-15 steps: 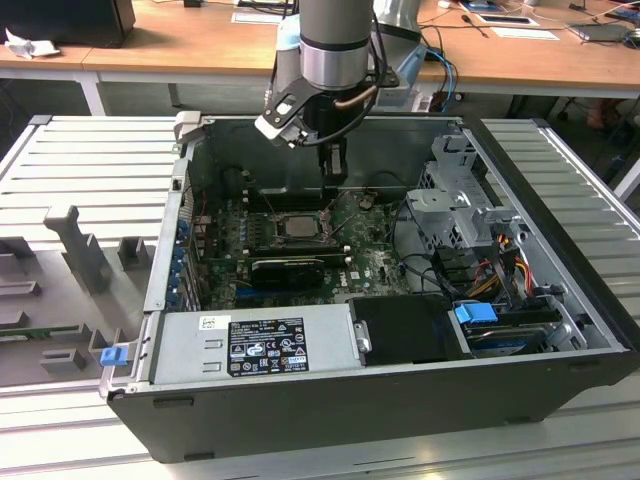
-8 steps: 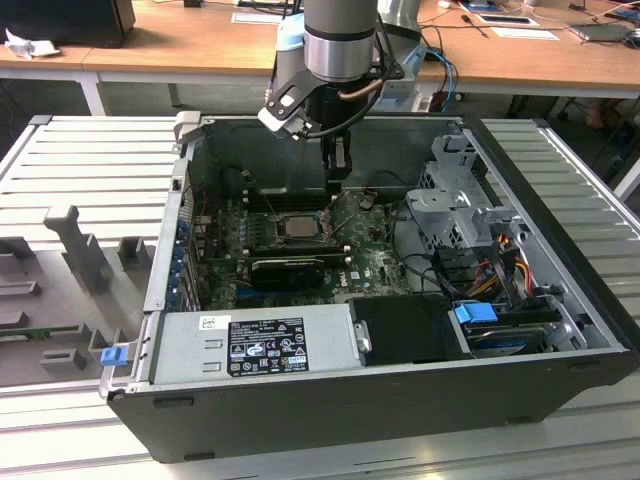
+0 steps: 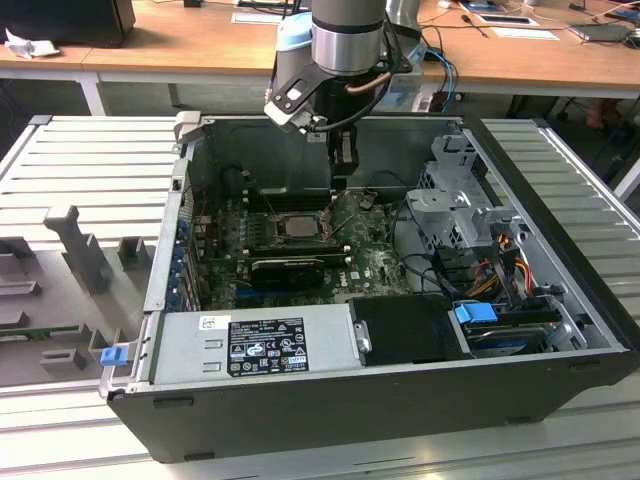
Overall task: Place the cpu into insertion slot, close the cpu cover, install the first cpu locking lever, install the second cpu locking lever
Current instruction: 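Close the cpu cover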
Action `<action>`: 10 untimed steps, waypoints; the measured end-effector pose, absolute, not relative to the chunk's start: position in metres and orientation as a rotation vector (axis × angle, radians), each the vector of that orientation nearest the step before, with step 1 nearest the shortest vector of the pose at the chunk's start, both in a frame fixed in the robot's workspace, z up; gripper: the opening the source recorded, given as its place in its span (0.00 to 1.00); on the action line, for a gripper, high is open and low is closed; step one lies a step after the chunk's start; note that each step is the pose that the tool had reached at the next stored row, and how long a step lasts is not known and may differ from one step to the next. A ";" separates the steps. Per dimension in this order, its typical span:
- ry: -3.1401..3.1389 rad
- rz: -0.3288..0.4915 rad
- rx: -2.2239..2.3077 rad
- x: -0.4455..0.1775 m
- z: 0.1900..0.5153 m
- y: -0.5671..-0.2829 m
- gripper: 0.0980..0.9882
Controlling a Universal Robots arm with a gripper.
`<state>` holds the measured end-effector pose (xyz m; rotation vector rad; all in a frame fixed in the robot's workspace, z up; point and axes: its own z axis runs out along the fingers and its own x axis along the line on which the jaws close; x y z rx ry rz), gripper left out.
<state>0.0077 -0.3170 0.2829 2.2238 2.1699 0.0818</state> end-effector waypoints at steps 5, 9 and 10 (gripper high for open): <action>2.170 0.082 2.224 0.016 0.283 -0.317 0.01; 2.170 0.082 2.224 0.028 0.283 -0.317 0.01; 2.170 0.081 2.224 0.030 0.283 -0.317 0.01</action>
